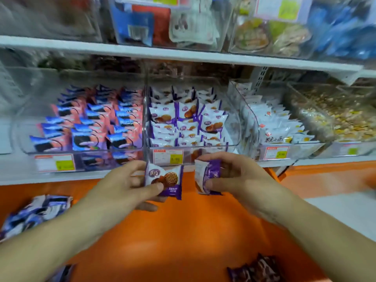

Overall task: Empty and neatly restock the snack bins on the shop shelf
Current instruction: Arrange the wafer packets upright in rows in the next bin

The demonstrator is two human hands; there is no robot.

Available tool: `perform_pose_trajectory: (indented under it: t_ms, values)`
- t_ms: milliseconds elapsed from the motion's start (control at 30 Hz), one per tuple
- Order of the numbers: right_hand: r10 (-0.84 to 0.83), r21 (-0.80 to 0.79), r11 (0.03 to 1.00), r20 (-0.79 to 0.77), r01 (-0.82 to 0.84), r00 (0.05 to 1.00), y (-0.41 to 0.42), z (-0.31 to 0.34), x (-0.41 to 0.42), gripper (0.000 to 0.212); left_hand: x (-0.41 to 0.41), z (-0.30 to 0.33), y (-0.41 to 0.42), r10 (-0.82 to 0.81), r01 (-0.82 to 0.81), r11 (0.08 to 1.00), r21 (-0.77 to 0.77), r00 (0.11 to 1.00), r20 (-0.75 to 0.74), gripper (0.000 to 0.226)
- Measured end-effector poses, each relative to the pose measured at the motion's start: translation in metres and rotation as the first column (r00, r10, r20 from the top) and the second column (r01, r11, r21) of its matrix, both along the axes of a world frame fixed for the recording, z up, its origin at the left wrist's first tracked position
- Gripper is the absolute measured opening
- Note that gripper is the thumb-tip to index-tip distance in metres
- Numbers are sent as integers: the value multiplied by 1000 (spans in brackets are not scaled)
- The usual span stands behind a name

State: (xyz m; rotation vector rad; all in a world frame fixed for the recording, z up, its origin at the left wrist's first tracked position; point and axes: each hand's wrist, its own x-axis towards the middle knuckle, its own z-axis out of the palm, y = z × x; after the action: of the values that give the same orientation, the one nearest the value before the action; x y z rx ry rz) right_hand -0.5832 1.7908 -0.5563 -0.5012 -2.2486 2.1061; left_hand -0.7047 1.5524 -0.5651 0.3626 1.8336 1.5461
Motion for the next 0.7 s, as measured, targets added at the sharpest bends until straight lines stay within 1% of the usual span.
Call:
perform_pose_trajectory:
  t_ms: [67,167,233,300,367,433,467,533,600,700]
  values:
    - [1,-33,999,-95,-4,995,-22,18,-2,48,2,19,-12,37,-36,999,41,999,-21,32]
    - [-13,-87,996,-187,-3,982,-55,39,-9,51,0,41,-25,60,-55,993,104,997,-42,29]
    - [-69,-71,996,-230,54,971,-74,53,-17,50,-5,51,-34,98,-89,987,134,993,-66,26]
    - [-154,69,981,-292,181,944,-94,66,-26,50,-13,58,-44,136,-123,978,167,988,-72,24]
    - [-187,287,907,-378,307,907,-114,72,-35,50,-24,65,-50,154,-145,970,198,988,-31,23]
    - [-110,524,780,-423,342,899,-131,70,-45,54,-31,71,-52,170,-190,942,276,981,94,15]
    - [-58,599,730,-424,328,904,-138,66,-49,58,-32,73,-54,173,-211,926,312,974,144,13]
    - [7,657,690,-424,303,905,-144,57,-55,66,-34,74,-58,140,-181,923,339,980,142,18]
    - [42,658,708,-402,256,915,-145,53,-58,70,-36,71,-62,125,-159,931,329,985,120,23]
    - [95,642,749,-347,163,933,-141,56,-56,72,-41,66,-65,171,-197,937,289,979,112,28]
